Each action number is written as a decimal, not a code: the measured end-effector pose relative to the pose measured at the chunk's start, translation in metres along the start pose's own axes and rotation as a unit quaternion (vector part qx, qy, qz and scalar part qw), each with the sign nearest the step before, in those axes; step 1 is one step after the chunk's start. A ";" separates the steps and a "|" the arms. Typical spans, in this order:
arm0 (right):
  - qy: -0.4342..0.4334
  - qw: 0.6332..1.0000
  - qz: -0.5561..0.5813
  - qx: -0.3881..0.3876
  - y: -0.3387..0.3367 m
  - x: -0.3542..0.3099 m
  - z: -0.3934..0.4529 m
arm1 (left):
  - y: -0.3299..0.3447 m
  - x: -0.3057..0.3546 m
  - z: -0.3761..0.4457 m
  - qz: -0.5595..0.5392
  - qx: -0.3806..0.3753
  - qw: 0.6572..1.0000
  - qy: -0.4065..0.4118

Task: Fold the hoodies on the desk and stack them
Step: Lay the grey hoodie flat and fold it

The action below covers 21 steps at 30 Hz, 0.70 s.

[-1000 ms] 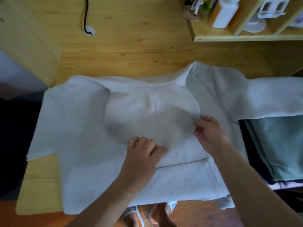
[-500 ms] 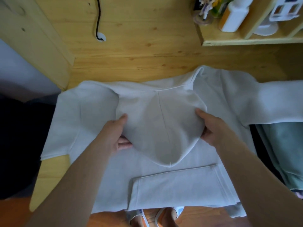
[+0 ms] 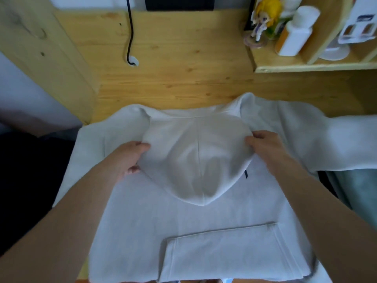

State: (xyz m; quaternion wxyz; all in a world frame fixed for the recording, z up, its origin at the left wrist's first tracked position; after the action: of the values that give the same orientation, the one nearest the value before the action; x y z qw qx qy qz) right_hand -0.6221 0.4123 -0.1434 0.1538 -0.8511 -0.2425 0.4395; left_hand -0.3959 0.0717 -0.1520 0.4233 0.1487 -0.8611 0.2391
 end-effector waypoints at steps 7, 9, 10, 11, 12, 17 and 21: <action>0.019 0.991 0.041 -0.129 0.028 -0.027 0.015 | 0.016 0.034 0.024 0.021 -0.048 0.997 0.050; 0.010 0.979 0.105 -0.176 0.031 -0.036 0.011 | 0.015 0.046 0.024 -0.003 -0.043 0.995 0.094; 0.005 0.974 0.119 -0.193 0.031 -0.039 0.008 | 0.012 0.051 0.024 -0.019 -0.035 0.993 0.116; 0.004 0.970 0.131 -0.205 0.031 -0.039 0.008 | 0.010 0.054 0.022 -0.041 -0.032 0.991 0.127; 0.008 0.966 0.142 -0.215 0.030 -0.038 0.008 | 0.011 0.056 0.021 -0.062 -0.037 0.989 0.128; 0.036 0.940 0.188 -0.284 0.040 -0.038 0.002 | 0.021 0.049 0.024 -0.086 -0.075 0.988 0.100; -0.024 0.964 -0.023 -0.263 0.055 -0.050 -0.006 | 0.008 0.051 0.033 0.066 -0.075 0.984 0.149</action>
State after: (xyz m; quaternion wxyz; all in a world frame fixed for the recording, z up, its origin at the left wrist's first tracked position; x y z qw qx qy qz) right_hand -0.6269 0.3383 -0.1330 -0.0717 -0.8453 -0.3725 0.3763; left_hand -0.4517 0.0579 -0.1308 0.5404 0.0220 -0.8116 0.2210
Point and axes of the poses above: each hand's wrist, its own z-axis towards the middle knuckle, its own y-axis out of the palm, x = y × z, the point moved 10 cm from there along z, towards the middle knuckle, and after that the axes turned 12 degrees about y, right-handed, at the moved point
